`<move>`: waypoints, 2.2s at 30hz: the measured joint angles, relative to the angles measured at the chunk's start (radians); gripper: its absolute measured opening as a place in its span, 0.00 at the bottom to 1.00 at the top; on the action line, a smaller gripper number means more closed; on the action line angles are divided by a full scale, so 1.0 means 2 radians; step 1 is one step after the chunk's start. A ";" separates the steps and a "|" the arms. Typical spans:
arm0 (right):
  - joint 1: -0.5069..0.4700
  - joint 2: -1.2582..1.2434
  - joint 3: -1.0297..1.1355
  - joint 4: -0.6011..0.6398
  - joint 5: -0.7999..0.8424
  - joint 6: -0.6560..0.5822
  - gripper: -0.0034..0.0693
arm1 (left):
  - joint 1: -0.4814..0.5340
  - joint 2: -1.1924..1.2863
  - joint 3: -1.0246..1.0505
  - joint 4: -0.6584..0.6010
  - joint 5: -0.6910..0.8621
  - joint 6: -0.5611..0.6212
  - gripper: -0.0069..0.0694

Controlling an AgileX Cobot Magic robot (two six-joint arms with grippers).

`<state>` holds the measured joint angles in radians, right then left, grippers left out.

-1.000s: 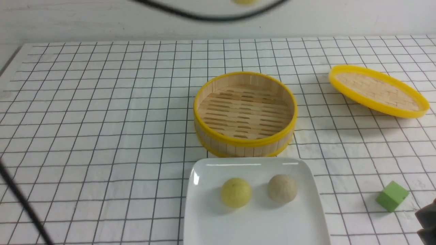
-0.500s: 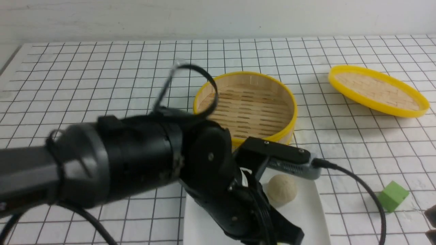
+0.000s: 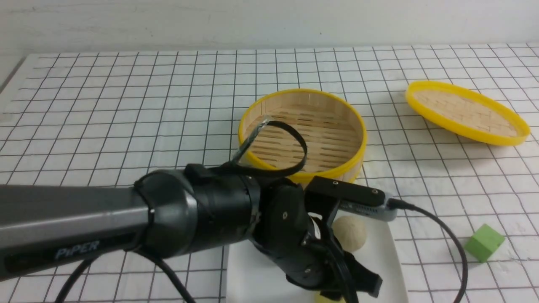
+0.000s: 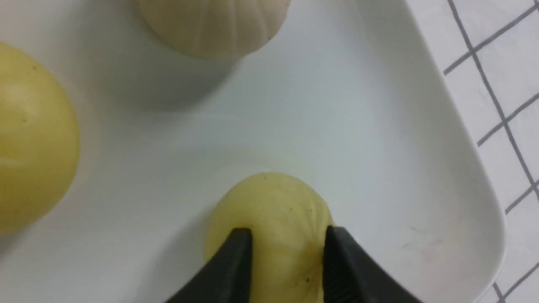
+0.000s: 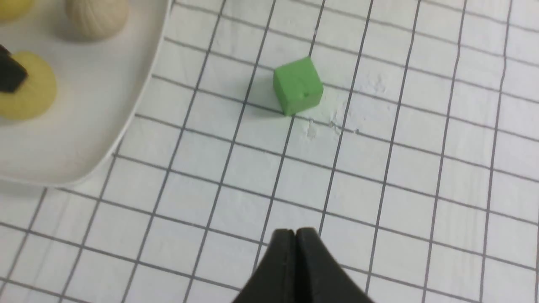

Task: Put the steamed buns into the plate on the white-black tablecloth.

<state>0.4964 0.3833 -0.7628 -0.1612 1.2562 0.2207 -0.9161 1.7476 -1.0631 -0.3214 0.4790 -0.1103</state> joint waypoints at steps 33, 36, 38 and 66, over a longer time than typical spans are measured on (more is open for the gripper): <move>0.000 -0.151 0.237 0.026 -0.426 0.027 0.04 | -0.002 -0.170 0.002 0.125 0.057 -0.098 0.09; 0.000 -0.151 0.237 0.026 -0.427 0.027 0.04 | -0.002 -0.170 0.002 0.128 0.057 -0.098 0.09; 0.000 -0.151 0.237 0.026 -0.427 0.027 0.04 | -0.002 -0.170 0.002 0.128 0.057 -0.098 0.09; -0.204 -0.195 0.369 0.020 -0.457 0.027 0.06 | -0.002 -0.213 -0.011 0.161 0.092 -0.100 0.09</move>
<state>0.0882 -0.0061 -0.0254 -0.1207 0.3414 0.2752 -0.9196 1.3213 -1.0855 0.0000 0.6630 -0.3098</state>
